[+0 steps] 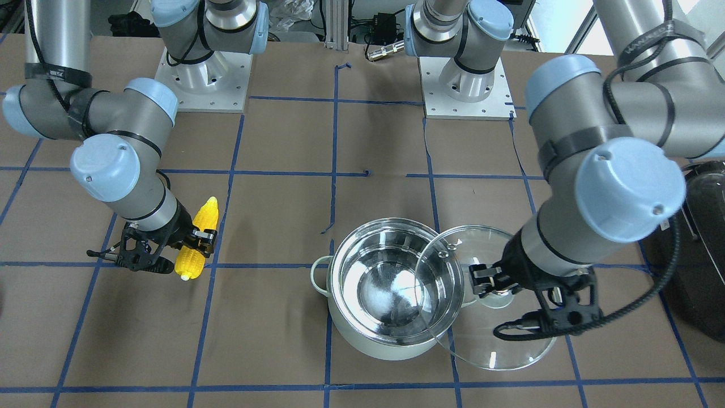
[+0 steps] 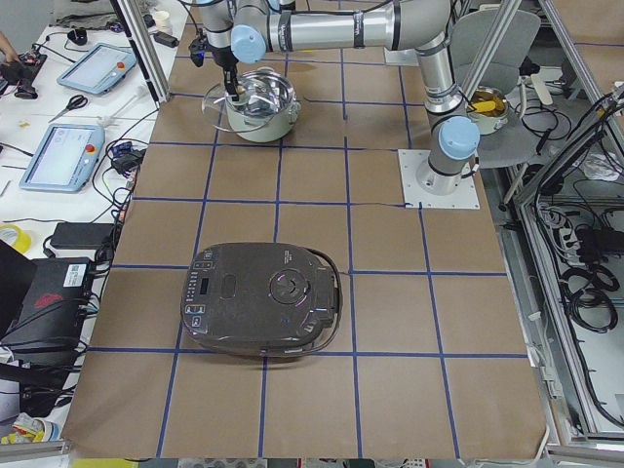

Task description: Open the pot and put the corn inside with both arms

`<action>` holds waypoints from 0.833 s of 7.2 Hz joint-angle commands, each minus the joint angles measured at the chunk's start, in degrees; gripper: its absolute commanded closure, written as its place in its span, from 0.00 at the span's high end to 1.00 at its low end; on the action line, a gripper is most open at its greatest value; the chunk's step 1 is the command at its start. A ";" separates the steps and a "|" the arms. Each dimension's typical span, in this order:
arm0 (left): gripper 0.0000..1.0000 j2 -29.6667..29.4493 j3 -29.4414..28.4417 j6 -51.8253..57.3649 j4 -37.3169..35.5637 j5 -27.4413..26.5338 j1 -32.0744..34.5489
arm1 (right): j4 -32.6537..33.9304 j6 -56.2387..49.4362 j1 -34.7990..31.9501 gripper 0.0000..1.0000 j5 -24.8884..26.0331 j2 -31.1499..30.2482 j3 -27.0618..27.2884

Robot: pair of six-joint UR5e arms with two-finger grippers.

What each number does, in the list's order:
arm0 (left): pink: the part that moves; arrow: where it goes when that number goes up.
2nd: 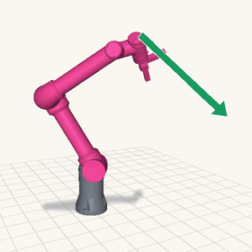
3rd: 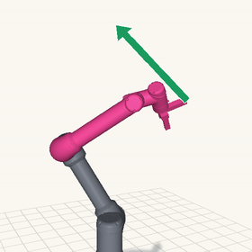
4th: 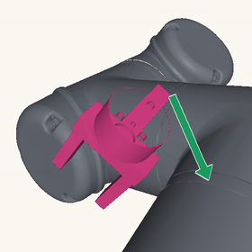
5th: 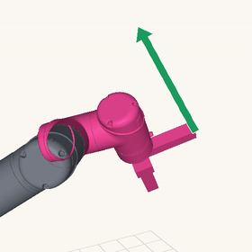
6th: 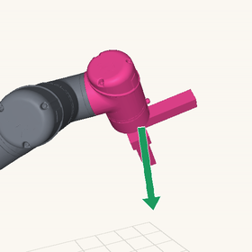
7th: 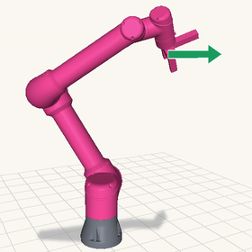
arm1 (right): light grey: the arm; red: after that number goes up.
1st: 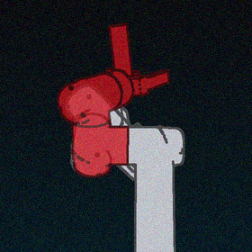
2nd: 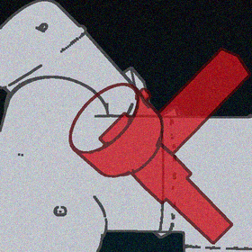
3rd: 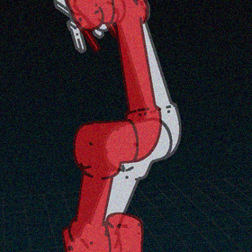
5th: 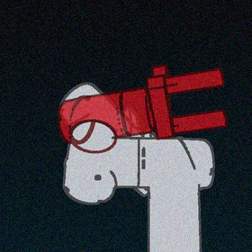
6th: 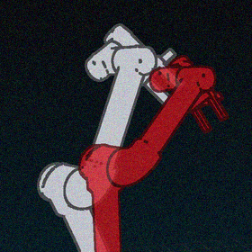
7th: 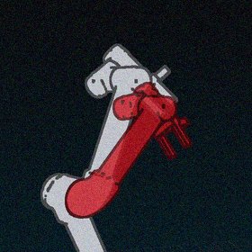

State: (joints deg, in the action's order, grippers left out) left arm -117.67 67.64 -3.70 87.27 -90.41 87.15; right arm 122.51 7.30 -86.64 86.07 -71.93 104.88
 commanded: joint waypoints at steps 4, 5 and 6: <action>0.00 1.47 14.83 25.01 -12.31 -0.29 -15.25 | -13.35 16.22 -17.47 0.00 3.20 10.80 -31.97; 0.00 2.26 20.55 26.45 -17.52 -0.20 -15.87 | -13.26 17.82 -21.34 0.00 4.70 14.76 -37.50; 0.00 3.31 26.61 27.42 -25.84 -0.12 -16.31 | -12.91 19.14 -24.95 0.00 4.89 18.45 -41.65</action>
State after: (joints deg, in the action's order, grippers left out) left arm -115.57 86.84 21.74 70.50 -90.62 71.70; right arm 109.44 24.28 -106.76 89.98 -58.35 69.27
